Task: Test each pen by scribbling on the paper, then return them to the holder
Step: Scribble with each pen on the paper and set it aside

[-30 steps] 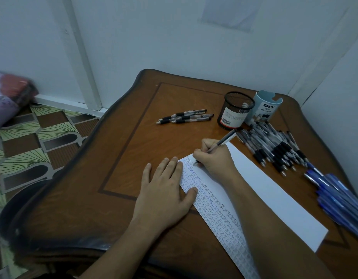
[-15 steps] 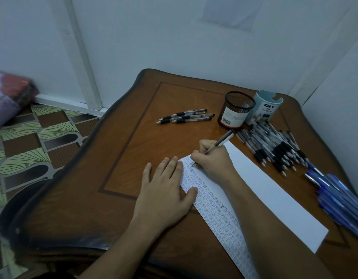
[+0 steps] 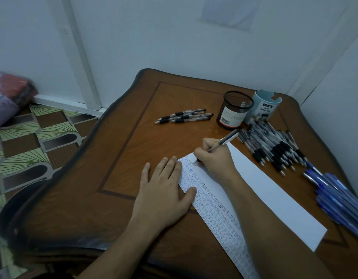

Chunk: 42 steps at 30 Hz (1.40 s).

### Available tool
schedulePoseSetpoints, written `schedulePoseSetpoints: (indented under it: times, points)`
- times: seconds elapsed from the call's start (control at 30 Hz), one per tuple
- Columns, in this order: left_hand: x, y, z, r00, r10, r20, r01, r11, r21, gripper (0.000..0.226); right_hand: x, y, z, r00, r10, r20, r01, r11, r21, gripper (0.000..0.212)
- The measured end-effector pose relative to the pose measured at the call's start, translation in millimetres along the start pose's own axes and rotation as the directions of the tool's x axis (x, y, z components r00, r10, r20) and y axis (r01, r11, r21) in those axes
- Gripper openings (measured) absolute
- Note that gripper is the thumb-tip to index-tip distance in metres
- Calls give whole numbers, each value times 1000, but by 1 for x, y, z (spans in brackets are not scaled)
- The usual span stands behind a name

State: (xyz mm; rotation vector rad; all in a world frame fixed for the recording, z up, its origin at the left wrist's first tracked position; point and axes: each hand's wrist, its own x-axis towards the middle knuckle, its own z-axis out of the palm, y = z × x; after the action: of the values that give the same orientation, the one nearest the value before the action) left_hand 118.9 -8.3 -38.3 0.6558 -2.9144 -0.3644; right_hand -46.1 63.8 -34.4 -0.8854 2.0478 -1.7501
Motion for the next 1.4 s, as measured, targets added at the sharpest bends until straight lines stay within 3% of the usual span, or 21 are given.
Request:
schedulePoseSetpoints:
  times: [0.47, 1.4]
  points:
    - [0, -2, 1, 1000, 8, -1, -8, 1000, 3, 85, -3, -3, 4, 999, -8, 35, 11, 997, -82, 40]
    - [0, -1, 1, 1000, 2, 0, -2, 1000, -4, 88, -2, -6, -1, 1000, -3, -19, 2, 999, -49, 49]
